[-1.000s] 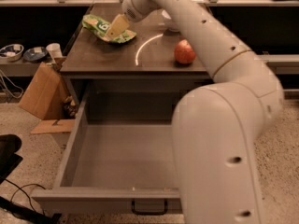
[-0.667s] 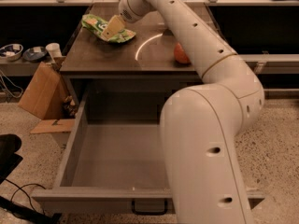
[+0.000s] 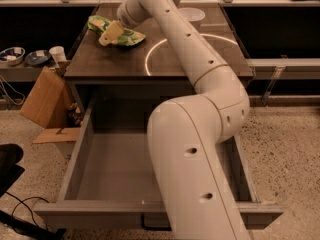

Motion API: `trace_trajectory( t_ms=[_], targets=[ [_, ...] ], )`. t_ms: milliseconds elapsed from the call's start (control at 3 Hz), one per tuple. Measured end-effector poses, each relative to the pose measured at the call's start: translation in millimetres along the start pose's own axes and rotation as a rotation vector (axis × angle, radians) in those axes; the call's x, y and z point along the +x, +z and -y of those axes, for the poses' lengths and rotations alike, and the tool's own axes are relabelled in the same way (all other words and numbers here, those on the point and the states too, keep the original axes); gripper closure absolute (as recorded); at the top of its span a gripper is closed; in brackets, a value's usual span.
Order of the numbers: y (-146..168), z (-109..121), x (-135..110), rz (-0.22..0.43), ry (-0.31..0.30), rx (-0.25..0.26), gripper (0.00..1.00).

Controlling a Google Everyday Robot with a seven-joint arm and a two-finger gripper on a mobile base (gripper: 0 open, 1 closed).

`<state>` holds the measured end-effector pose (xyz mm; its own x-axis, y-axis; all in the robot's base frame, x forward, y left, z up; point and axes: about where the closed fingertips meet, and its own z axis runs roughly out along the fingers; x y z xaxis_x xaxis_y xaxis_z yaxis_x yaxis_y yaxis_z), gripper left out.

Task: Place green rice chip bag into top drawer

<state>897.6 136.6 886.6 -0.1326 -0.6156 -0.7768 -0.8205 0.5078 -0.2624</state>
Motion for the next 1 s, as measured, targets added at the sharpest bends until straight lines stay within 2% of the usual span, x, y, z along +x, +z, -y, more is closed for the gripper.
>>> trace_trajectory(
  t_ms=[333, 667, 1000],
  targets=[
    [21.9, 4.9, 13.4, -0.021, 0.035, 0.018, 0.00],
    [38.3, 9.7, 23.6, -0.026, 0.073, 0.036, 0.18],
    [39.7, 9.7, 24.6, -0.027, 0.077, 0.036, 0.42]
  ],
)
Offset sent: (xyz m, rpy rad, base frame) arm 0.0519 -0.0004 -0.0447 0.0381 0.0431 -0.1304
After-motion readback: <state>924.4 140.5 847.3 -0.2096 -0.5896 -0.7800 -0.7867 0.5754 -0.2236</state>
